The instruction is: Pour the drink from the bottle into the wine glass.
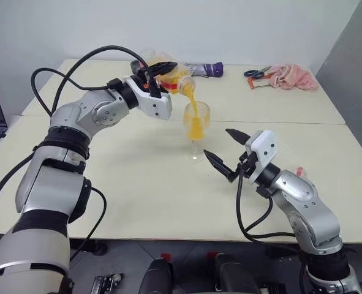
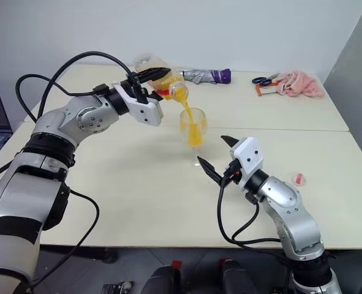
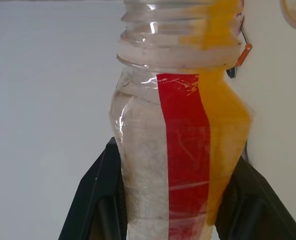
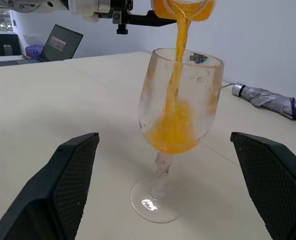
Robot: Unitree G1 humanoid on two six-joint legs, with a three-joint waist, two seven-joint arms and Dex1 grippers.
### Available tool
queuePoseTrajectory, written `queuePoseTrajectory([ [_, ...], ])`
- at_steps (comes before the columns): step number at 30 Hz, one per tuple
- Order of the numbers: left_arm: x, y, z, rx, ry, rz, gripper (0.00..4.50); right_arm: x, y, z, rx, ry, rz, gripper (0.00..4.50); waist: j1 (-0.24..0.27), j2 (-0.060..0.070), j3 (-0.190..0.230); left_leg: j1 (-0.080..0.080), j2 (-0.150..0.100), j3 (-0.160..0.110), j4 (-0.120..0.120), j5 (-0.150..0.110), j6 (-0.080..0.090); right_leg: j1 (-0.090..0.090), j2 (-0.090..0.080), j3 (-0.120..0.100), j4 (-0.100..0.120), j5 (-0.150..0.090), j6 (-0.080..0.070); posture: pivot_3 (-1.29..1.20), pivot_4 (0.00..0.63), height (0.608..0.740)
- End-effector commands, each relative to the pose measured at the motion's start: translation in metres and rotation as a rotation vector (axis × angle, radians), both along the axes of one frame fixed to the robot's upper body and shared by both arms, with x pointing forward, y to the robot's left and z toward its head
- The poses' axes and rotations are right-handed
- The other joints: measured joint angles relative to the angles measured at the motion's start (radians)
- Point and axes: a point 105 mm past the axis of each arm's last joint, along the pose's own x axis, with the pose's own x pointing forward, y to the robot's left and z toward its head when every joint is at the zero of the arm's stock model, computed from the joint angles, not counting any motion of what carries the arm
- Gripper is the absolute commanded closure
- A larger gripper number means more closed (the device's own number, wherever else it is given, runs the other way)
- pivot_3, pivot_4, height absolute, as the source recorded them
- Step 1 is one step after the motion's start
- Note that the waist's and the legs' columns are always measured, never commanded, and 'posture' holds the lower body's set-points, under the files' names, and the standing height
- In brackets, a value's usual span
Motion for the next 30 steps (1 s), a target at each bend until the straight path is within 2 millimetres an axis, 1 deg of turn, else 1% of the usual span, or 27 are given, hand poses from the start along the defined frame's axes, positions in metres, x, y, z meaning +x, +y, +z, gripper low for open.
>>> queuePoseTrajectory([
  [1,-0.0032,-0.0041,0.0236,-0.021,-0.073,-0.016,2.81,-0.0108,0.0051,0.0142,0.024,-0.06,0.021,0.0,0.0,0.0,0.0,0.0,0.0,0.0,0.0,0.0,0.0,0.0,0.0,0.0,0.0,0.0,0.0,0.0,0.15,0.74],
  [13,-0.0033,-0.0093,0.027,-0.018,-0.088,-0.029,2.81,-0.0169,0.0111,0.0106,0.035,-0.044,0.038,0.0,0.0,0.0,0.0,0.0,0.0,0.0,0.0,0.0,0.0,0.0,0.0,0.0,0.0,0.0,0.0,0.0,0.15,0.74],
  [30,-0.0021,-0.0093,0.0242,0.009,-0.085,-0.026,2.81,-0.0154,0.0115,0.0106,0.055,-0.046,0.029,0.0,0.0,0.0,0.0,0.0,0.0,0.0,0.0,0.0,0.0,0.0,0.0,0.0,0.0,0.0,0.0,0.0,0.15,0.74],
])
